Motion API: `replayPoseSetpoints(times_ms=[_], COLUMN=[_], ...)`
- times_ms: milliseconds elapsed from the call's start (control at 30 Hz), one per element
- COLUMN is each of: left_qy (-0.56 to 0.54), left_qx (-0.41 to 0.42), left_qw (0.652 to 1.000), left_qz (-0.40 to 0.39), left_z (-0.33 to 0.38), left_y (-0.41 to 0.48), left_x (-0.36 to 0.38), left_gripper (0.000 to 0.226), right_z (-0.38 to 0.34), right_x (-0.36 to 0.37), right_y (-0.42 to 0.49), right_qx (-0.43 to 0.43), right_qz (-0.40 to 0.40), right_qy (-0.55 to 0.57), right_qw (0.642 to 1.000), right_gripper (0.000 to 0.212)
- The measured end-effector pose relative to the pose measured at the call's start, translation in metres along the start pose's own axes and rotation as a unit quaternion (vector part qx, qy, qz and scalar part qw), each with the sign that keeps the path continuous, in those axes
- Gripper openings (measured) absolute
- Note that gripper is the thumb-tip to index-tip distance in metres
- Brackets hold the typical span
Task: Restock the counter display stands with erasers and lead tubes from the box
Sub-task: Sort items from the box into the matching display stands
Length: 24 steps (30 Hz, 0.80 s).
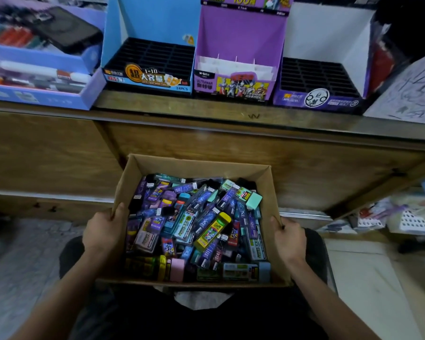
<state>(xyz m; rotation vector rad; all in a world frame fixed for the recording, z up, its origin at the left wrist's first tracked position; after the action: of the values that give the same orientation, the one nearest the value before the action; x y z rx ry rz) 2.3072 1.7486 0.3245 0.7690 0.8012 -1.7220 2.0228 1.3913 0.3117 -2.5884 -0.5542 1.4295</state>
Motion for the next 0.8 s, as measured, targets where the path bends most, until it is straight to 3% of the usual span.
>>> replayPoseSetpoints(times_ms=[133, 200, 233, 333, 367, 433, 500, 533, 600, 800], left_qy=[0.034, 0.070, 0.096, 0.117, 0.105, 0.076, 0.060, 0.055, 0.053, 0.080], left_qx=[0.006, 0.036, 0.086, 0.277, 0.323, 0.371, 0.361, 0.353, 0.352, 0.343], left_qw=[0.999, 0.997, 0.991, 0.951, 0.940, 0.924, 0.919, 0.919, 0.918, 0.926], left_qz=[0.000, 0.003, 0.024, 0.067, 0.040, -0.060, -0.145, -0.166, -0.175, -0.133], left_z=[0.000, 0.010, 0.020, 0.062, 0.071, 0.084, 0.088, 0.091, 0.096, 0.097], left_y=[0.008, 0.008, 0.006, -0.012, -0.017, -0.022, -0.025, -0.027, -0.032, -0.032], left_x=[0.000, -0.005, -0.009, -0.014, -0.006, 0.021, 0.049, 0.060, 0.075, 0.092], left_gripper=[0.057, 0.052, 0.054, 0.046, 0.039, 0.033, 0.031, 0.032, 0.035, 0.044], right_z=[0.000, -0.008, -0.013, -0.035, -0.046, -0.061, -0.058, -0.052, -0.044, -0.037], right_x=[-0.001, -0.005, -0.012, -0.044, -0.044, -0.009, 0.044, 0.063, 0.084, 0.110], right_y=[-0.002, -0.005, -0.007, -0.018, -0.024, -0.038, -0.057, -0.060, -0.059, -0.058], right_qx=[0.010, -0.007, -0.025, -0.117, -0.150, -0.165, -0.116, -0.088, -0.040, 0.040], right_qz=[-0.011, -0.020, -0.006, 0.052, 0.024, -0.147, -0.308, -0.321, -0.280, -0.202], right_qy=[0.031, 0.018, 0.013, 0.042, 0.052, 0.031, -0.036, -0.077, -0.119, -0.056], right_qw=[0.999, 1.000, 1.000, 0.991, 0.987, 0.975, 0.944, 0.940, 0.952, 0.977], right_gripper=[0.036, 0.022, 0.015, 0.030, 0.028, 0.024, 0.023, 0.027, 0.040, 0.063])
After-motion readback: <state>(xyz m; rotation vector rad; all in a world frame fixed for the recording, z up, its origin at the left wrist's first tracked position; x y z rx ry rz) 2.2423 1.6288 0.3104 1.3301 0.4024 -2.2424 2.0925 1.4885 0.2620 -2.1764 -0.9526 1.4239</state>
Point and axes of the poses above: each hand's wrist, its own y-axis towards the middle knuckle, its own x-axis out of the palm, z = x × y, the point moved 9 cm from there along y, towards the middle knuckle, and after that the axes turned 13 degrees about x, right-handed, at the moved point
